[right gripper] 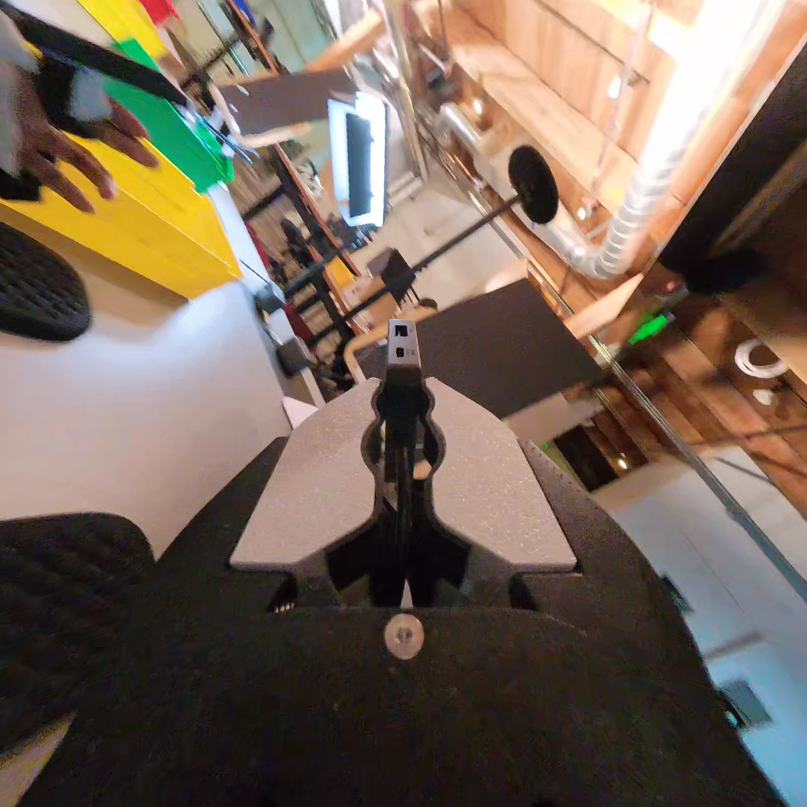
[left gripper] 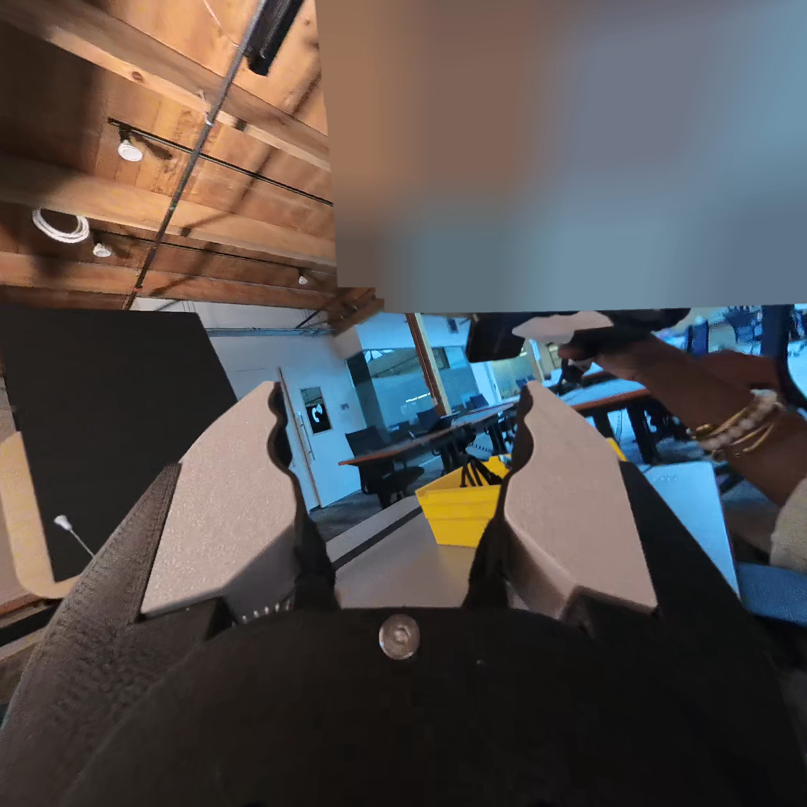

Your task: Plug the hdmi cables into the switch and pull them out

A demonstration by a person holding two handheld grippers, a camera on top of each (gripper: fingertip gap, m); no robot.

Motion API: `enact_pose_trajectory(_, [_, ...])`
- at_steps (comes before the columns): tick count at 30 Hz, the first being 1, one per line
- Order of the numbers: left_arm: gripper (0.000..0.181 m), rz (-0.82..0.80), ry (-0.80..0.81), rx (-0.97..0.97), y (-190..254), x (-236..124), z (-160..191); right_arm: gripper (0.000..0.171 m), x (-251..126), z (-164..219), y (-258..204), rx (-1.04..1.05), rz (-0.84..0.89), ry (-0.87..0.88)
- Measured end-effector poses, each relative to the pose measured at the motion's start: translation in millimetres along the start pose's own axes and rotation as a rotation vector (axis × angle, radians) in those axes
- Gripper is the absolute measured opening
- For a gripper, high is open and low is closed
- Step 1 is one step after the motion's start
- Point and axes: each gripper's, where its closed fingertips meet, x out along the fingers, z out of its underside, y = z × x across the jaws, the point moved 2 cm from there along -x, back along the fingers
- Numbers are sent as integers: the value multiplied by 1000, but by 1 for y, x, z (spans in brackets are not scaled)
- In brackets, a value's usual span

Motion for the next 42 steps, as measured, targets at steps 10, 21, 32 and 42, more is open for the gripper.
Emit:
enact_pose_trajectory(10, [98, -178, 29, 5, -33, -12, -9, 14, -27, 194, 45, -60, -596, -695])
enact_pose_trajectory(21, [96, -201, 7, 19, -38, -14, -4, 16, -37, 300, 0, -77, -1143, -1118])
enact_pose_trajectory(32, [95, -248, -53, 97, -45, -19, 0, 91, 3, 239, 47, -22, -495, -921])
enact_pose_trajectory(42, [116, -589, -247, 404, -95, -54, -18, 107, -52, 155, -86, 655, -208, -736])
